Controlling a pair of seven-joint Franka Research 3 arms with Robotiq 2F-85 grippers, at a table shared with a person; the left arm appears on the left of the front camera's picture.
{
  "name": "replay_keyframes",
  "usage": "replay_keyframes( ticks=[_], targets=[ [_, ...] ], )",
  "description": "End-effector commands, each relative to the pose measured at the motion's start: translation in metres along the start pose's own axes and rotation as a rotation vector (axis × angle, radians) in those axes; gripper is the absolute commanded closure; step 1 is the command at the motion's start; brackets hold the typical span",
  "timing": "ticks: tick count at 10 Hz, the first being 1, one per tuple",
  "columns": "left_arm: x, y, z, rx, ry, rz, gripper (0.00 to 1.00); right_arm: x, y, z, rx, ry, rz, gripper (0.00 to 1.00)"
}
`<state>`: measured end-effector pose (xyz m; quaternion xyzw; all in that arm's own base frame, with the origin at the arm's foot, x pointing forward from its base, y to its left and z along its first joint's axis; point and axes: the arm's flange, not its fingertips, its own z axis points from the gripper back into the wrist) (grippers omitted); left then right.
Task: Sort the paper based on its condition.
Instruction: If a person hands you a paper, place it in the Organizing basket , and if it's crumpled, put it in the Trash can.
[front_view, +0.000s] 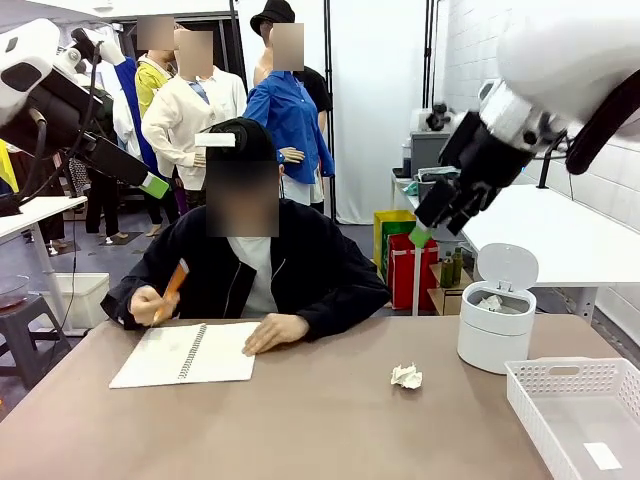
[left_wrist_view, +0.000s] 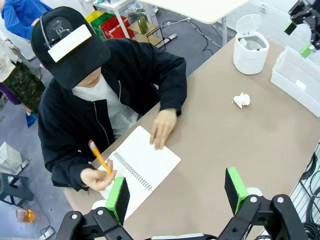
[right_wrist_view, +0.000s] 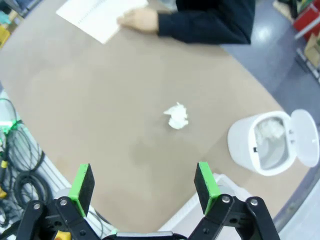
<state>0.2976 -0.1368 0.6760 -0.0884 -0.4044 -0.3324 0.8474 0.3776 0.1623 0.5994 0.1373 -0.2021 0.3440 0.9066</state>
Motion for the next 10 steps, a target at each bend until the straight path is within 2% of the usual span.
replay_keyframes(
  ticks=[1, 3, 5, 8, 10],
  targets=[
    [-0.001, 0.001, 0.000, 0.000, -0.005, 0.002, 0.00, 0.008, -0.008, -0.018, -0.062, 0.095, -0.035, 0.00],
    [-0.001, 0.001, 0.000, 0.000, -0.005, 0.002, 0.00, 0.010, -0.030, -0.058, -0.014, 0.203, -0.077, 0.00],
    [-0.001, 0.001, 0.000, 0.000, -0.005, 0.002, 0.00, 0.013, -0.048, -0.101, -0.014, 0.253, -0.039, 0.00],
    [-0.001, 0.001, 0.000, 0.000, -0.005, 0.002, 0.00, 0.017, -0.060, -0.166, -0.059, 0.243, 0.047, 0.00],
    [-0.001, 0.001, 0.000, 0.000, -0.005, 0.002, 0.00, 0.013, -0.060, -0.198, -0.087, 0.227, 0.045, 0.00]
  ],
)
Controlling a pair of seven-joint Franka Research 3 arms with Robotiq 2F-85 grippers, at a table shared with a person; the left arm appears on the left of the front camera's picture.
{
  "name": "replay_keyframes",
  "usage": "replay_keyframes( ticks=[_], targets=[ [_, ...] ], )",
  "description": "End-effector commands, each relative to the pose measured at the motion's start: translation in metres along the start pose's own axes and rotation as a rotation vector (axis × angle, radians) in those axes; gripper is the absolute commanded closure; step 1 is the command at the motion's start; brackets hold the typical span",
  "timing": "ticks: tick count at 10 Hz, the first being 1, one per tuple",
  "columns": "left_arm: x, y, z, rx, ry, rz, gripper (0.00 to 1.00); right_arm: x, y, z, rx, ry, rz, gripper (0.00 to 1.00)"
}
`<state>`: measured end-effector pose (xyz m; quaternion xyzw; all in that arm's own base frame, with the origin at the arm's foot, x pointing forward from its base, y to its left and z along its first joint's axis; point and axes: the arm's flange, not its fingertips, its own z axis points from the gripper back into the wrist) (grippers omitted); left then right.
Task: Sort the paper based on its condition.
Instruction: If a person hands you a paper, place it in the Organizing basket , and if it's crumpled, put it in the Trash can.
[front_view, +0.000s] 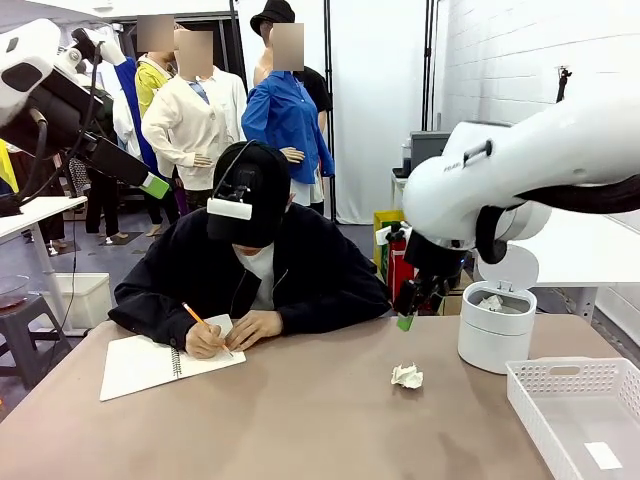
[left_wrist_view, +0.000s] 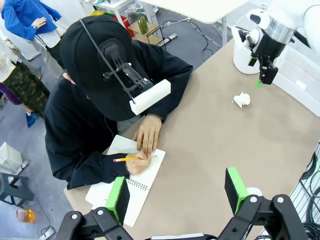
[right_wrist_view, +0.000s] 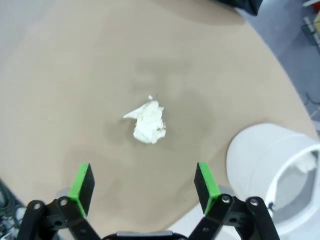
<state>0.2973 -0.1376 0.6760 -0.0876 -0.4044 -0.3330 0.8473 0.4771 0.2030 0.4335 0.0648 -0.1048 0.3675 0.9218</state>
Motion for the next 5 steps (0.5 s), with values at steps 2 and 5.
replay_keyframes(
  ticks=[2, 5],
  targets=[
    [-0.001, 0.002, 0.000, 0.000, -0.005, 0.003, 0.00, 0.000, 0.000, 0.000, 0.000, 0.000, 0.000, 0.00],
    [-0.001, 0.002, 0.000, 0.000, -0.005, 0.003, 0.00, 0.000, 0.000, 0.000, 0.000, 0.000, 0.000, 0.00]
  ],
)
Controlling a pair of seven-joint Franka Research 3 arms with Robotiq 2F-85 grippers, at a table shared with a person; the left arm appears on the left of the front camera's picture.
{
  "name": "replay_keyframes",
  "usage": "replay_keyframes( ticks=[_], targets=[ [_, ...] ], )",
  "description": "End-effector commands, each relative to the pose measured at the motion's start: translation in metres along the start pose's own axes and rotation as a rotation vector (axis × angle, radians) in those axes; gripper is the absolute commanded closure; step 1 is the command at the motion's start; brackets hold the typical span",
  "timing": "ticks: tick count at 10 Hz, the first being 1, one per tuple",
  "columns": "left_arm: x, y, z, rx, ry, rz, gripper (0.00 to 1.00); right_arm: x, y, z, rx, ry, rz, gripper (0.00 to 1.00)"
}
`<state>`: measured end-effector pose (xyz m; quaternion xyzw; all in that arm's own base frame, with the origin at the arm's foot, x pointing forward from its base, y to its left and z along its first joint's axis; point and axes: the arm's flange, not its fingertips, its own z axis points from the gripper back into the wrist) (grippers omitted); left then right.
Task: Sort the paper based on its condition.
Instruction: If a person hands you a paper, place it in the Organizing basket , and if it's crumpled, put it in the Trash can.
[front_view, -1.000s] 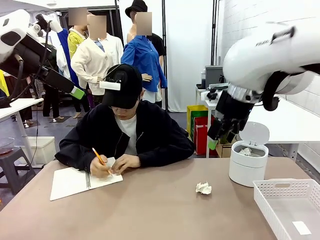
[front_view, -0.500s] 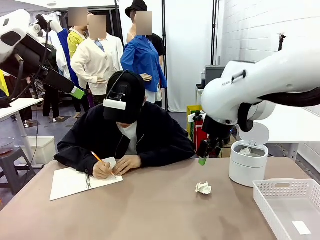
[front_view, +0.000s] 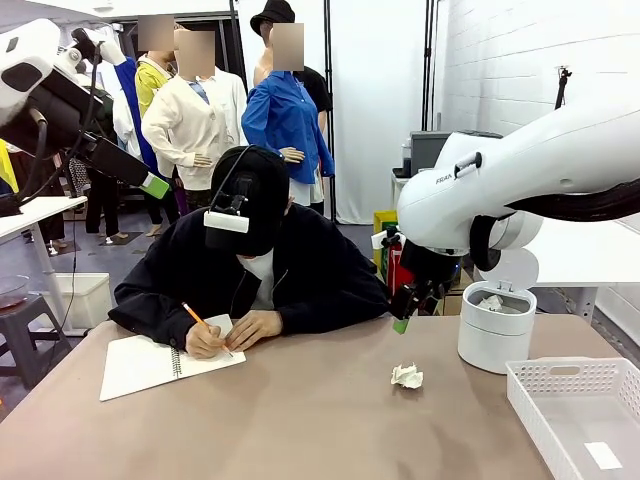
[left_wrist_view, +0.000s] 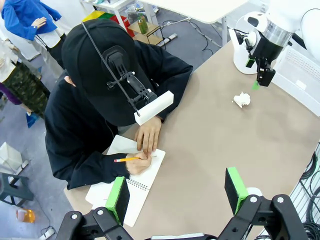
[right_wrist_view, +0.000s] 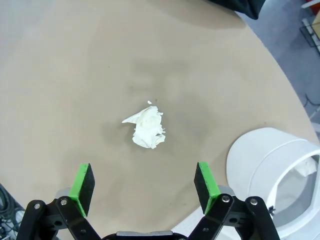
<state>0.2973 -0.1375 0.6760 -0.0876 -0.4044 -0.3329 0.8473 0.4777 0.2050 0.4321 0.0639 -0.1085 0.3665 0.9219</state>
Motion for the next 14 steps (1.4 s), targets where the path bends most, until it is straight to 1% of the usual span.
replay_keyframes(
  ticks=[1, 2, 3, 5, 8, 10, 12, 14],
  targets=[
    [-0.001, 0.002, 0.000, -0.001, -0.005, 0.003, 0.00, -0.001, -0.001, 0.002, 0.004, 0.006, 0.001, 0.00],
    [-0.001, 0.002, 0.000, -0.001, -0.005, 0.003, 0.00, 0.000, 0.000, 0.000, 0.000, 0.000, 0.000, 0.00],
    [-0.001, 0.002, 0.000, -0.001, -0.005, 0.003, 0.00, 0.003, -0.005, -0.013, 0.012, 0.000, -0.003, 0.00],
    [-0.001, 0.002, 0.000, -0.001, -0.005, 0.003, 0.00, 0.004, -0.016, -0.034, -0.013, 0.042, 0.018, 0.00],
    [-0.001, 0.002, 0.000, -0.001, -0.005, 0.003, 0.00, -0.001, -0.033, -0.076, 0.008, 0.135, 0.002, 0.00],
    [-0.001, 0.002, 0.000, -0.001, -0.005, 0.003, 0.00, -0.003, -0.035, -0.098, 0.037, 0.168, -0.005, 0.00],
    [-0.001, 0.002, 0.000, -0.001, -0.005, 0.003, 0.00, 0.003, -0.030, -0.111, 0.065, 0.182, 0.017, 0.00],
    [-0.001, 0.002, 0.000, -0.001, -0.005, 0.003, 0.00, 0.007, -0.021, -0.127, 0.084, 0.227, 0.042, 0.00]
  ],
)
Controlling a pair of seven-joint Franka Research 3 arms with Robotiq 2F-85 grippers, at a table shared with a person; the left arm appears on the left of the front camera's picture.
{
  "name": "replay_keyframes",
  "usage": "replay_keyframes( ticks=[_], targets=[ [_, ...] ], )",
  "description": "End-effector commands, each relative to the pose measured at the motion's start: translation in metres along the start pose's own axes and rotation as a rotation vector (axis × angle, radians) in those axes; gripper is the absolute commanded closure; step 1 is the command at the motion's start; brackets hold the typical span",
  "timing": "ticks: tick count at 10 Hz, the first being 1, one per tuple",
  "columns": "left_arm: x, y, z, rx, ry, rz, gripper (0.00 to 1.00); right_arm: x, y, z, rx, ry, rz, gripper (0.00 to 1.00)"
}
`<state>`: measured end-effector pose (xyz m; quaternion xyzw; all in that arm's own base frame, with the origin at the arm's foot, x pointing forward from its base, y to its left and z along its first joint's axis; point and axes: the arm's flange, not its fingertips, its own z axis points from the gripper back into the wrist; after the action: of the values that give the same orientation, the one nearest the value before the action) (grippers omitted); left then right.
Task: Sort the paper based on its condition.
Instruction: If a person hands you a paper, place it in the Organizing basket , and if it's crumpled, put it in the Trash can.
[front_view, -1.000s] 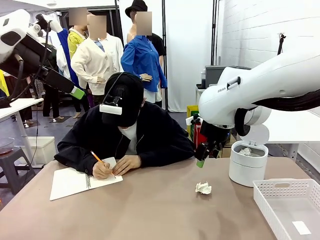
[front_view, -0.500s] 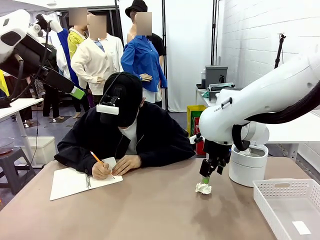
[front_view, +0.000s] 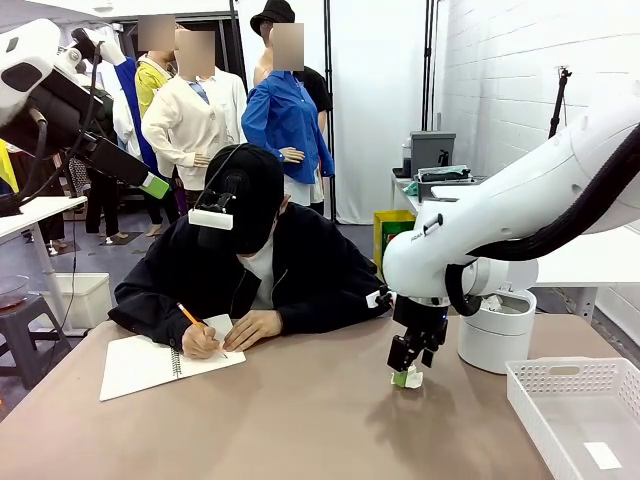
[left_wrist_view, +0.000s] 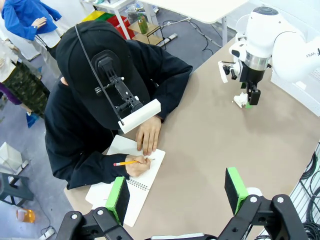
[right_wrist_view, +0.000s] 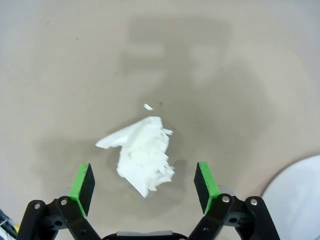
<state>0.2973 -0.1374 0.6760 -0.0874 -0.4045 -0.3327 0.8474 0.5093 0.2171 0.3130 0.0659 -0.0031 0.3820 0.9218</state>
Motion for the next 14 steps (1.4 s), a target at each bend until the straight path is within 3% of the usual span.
replay_keyframes(
  ticks=[1, 5, 13, 14],
  targets=[
    [-0.001, 0.001, 0.000, -0.001, -0.005, 0.003, 0.00, 0.009, -0.003, -0.009, -0.014, 0.048, 0.043, 0.00],
    [-0.001, 0.001, 0.000, -0.001, -0.005, 0.003, 0.00, 0.018, 0.007, -0.016, -0.066, 0.031, 0.090, 0.00],
    [-0.001, 0.001, 0.000, -0.001, -0.005, 0.003, 0.00, 0.009, 0.004, -0.020, -0.026, 0.050, 0.072, 0.00],
    [-0.001, 0.001, 0.000, -0.001, -0.005, 0.003, 0.00, 0.010, 0.003, -0.018, -0.035, 0.048, 0.082, 0.10]
  ],
)
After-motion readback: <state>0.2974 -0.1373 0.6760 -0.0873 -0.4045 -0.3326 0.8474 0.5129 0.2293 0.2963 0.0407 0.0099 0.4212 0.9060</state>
